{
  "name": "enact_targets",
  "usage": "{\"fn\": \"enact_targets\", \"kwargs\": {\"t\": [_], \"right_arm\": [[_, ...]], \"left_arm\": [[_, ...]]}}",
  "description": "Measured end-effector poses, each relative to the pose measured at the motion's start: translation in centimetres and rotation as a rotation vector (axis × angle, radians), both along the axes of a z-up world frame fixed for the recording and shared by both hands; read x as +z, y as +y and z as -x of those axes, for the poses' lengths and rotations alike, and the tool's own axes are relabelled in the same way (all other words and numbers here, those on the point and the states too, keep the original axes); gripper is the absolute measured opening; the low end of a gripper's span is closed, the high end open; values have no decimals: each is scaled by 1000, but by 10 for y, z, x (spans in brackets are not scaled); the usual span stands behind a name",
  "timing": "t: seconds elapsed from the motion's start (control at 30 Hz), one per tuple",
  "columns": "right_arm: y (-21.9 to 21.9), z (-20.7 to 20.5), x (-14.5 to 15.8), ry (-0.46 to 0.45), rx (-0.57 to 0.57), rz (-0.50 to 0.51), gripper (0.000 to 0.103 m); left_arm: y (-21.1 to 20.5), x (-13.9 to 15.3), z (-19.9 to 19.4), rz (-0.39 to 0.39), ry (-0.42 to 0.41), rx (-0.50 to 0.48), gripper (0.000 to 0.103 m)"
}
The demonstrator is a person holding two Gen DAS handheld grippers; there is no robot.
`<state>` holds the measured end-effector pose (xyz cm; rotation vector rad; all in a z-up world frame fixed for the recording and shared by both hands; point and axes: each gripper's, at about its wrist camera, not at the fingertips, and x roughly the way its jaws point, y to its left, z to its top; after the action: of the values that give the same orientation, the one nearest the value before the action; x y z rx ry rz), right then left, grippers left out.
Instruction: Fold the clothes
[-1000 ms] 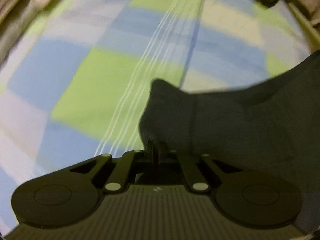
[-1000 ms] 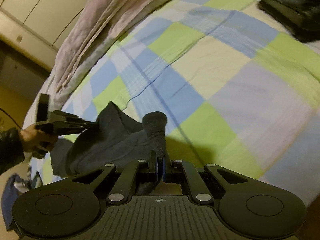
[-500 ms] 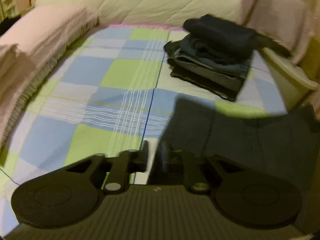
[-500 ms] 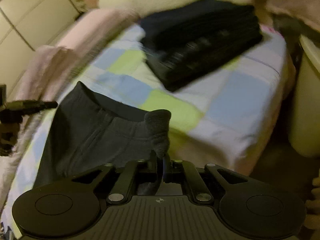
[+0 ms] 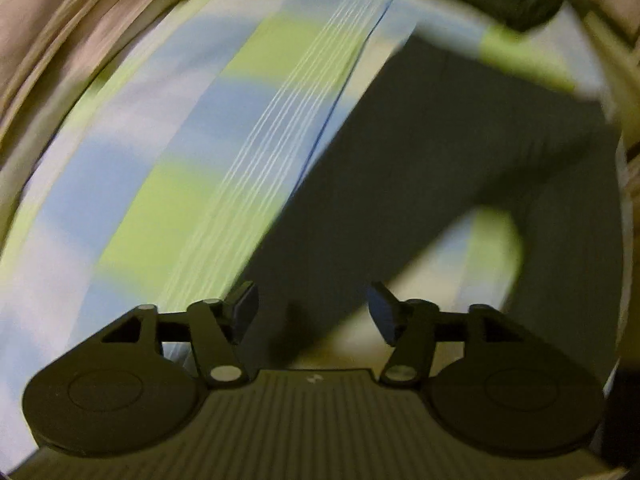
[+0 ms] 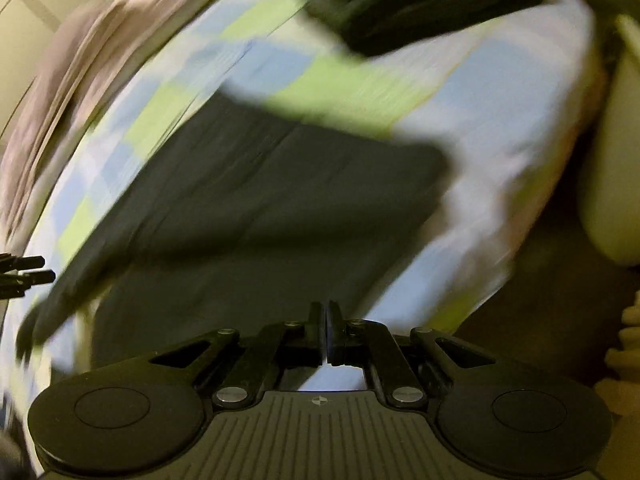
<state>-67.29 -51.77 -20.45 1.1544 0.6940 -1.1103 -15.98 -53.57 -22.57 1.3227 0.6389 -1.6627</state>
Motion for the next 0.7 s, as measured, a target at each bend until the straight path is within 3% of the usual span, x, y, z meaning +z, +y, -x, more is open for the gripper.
{"fn": "enact_targets", "kwargs": {"t": [0.07,0.13,0.17,0.2,0.33,0.4,0.5,0.63,0.7], "right_arm": [[17,-33,-3,-18,75,-26,6],[36,-67,-5,-18,135,-38,37],[46,-84,-7,-18,165,-43,72],[55,-98,-6,-21,188,-41,78],[91,-155,-4,-22,268,-31,78],[107,-175,-1,-4,273,-20,78],[129,-195,6,39,260,-4,78],[142,-203,20,71,233,0,78],[147,-206,27,82,222,1,78]], "left_arm": [[25,-12,-24,-29,18,27,62],[50,-25,-48,-58,43,53,66],[62,-32,-60,-72,56,66,66],[75,-38,-72,-87,68,79,68],[125,-65,-121,-146,118,131,69],[131,-72,-128,-154,187,169,67],[142,-62,-136,-130,260,213,12],[179,-21,-167,-86,317,312,12],[209,6,-187,-60,286,390,11]]}}
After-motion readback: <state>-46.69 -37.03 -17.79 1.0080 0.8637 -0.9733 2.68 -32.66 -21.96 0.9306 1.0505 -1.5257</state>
